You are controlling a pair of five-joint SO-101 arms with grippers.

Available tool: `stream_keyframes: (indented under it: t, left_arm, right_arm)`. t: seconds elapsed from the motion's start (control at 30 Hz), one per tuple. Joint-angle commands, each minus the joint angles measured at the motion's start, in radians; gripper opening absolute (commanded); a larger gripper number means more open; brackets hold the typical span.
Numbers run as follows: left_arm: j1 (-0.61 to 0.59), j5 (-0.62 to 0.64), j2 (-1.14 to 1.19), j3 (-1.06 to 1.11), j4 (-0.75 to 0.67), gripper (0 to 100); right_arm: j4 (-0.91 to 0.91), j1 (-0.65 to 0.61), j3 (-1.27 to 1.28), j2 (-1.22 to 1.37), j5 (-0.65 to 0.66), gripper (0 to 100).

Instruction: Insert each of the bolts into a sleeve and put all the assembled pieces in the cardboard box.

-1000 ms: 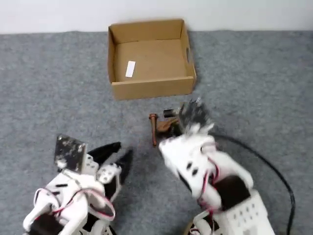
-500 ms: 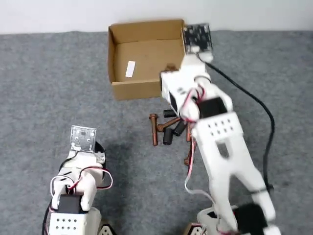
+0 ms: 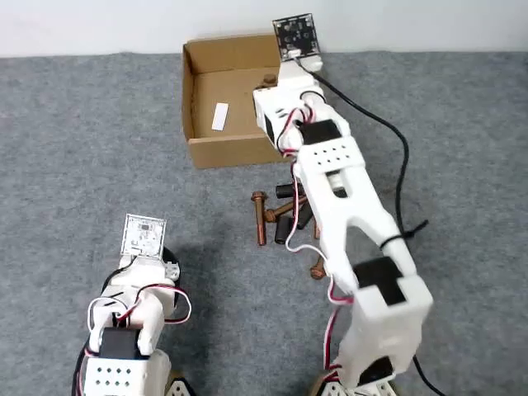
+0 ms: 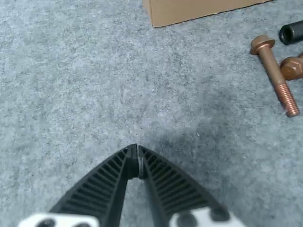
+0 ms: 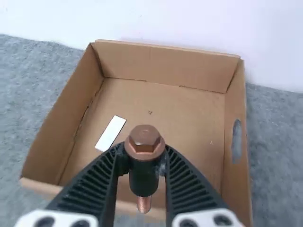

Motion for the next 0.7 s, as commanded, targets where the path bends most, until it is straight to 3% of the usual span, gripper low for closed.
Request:
stream_keyframes:
  t: [0.0,0.4,0.67]
  left_arm:
    - [-0.009,-0.006,-0.006,-0.005,-0.008,1]
    - [-0.009,0.035,-0.005,-0.005,-0.005,1]
    - [-0.009,0.069,-0.003,-0.005,-0.005,1]
  right_arm:
    - [-0.036,0.016,-0.137,0.053,0.041,0.9]
    - [0.027,0.016,-0.207,0.271,0.155,1.4]
    - [0.15,0.013,-0.221,0.285,0.15,13.9]
